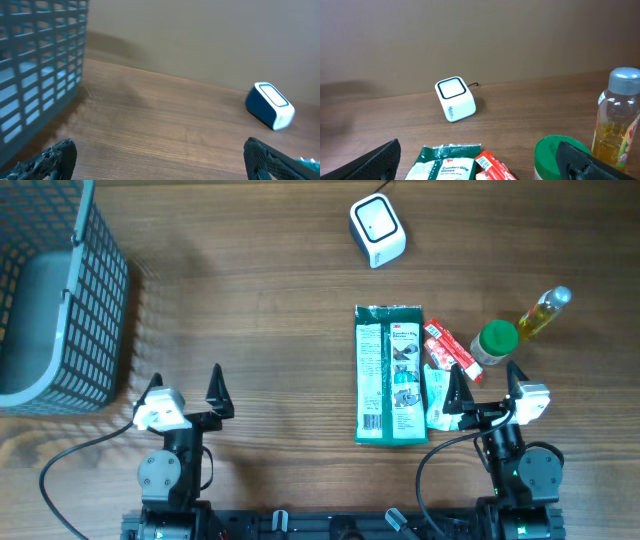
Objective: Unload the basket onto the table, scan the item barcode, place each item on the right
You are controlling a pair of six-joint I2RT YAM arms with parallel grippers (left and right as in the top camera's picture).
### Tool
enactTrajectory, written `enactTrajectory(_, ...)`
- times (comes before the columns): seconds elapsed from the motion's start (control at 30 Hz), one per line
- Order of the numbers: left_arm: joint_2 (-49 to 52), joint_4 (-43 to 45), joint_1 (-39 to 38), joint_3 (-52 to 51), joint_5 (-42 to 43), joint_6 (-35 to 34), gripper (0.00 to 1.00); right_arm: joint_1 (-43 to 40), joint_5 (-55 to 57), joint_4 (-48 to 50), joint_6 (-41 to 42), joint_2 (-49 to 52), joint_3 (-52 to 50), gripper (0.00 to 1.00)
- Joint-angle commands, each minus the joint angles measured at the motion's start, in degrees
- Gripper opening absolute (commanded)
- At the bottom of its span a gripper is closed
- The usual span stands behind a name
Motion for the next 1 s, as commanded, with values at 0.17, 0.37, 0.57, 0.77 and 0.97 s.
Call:
enactTrajectory(0.17, 0.3, -0.7, 0.2, 0.0, 4.5, 2.5, 1.0, -0.3, 1.0, 0.0, 0.6, -0.6, -0.1, 1.0)
enactTrajectory(0.37, 2.0, -0.7, 0.2, 0.0, 4.5, 2.5, 1.0, -0.3, 1.0, 0.0, 0.6, -0.6, -0.1, 1.0)
enactTrajectory(0.57, 2.0, -0.7, 0.2, 0.0, 4.5, 2.5, 1.0, -0.3, 1.0, 0.0, 0.6, -0.6, -0.1, 1.0)
enactTrajectory(0.77, 2.0, -0.7, 0.2, 0.0, 4.5, 2.5, 1.0, -0.3, 1.0, 0.0, 0.6, -0.6, -0.1, 1.0)
enactTrajectory(0.97, 2.0, -0.7, 0.2, 0.0, 4.5, 2.5, 1.0, -0.3, 1.0, 0.0, 0.6, -0.6, 0.0, 1.0)
